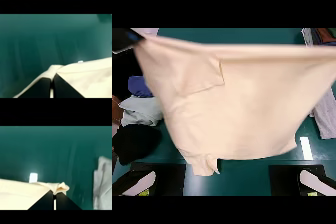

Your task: Fold the shirts.

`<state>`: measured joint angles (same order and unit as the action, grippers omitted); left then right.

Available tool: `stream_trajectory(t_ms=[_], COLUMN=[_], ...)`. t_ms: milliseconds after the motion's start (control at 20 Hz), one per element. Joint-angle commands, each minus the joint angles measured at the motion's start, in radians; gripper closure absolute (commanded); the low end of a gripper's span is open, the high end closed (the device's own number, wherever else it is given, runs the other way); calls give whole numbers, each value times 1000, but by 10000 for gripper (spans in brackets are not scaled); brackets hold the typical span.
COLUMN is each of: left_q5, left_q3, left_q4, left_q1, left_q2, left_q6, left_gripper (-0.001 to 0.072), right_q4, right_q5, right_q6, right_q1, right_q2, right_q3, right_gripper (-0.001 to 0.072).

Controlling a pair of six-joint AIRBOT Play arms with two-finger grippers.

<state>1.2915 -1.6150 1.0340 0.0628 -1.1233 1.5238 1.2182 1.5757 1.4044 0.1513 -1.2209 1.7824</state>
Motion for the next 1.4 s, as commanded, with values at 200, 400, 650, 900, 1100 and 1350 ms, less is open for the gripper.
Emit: stream_trajectory(t_ms=[200, 400, 650, 900, 1100, 1350], left_q5=[-261, -348, -150, -115, -123, -60], left_q3=[79, 12, 23, 180, 259, 259], left_q4=[25, 43, 73, 112, 148, 250], left_q1=[-50, -38, -39, -42, -42, -42], left_q2=[-412, -508, -505, -505, -505, -372], left_q6=[-98, -107, -137, -132, -37, -31], left_gripper=[685, 684, 683, 683, 227, 210], right_q4=[112, 89, 90, 81, -37, -94], right_q5=[-139, -181, -151, -292, -335, -285], right_q6=[22, 28, 28, 28, 28, 3], right_q1=[-131, -131, -132, -146, -150, -114], right_q2=[-409, -530, -508, -386, -365, -249], right_q3=[-50, 97, 33, -298, -399, -463], right_gripper=[697, 697, 698, 697, 522, 435])
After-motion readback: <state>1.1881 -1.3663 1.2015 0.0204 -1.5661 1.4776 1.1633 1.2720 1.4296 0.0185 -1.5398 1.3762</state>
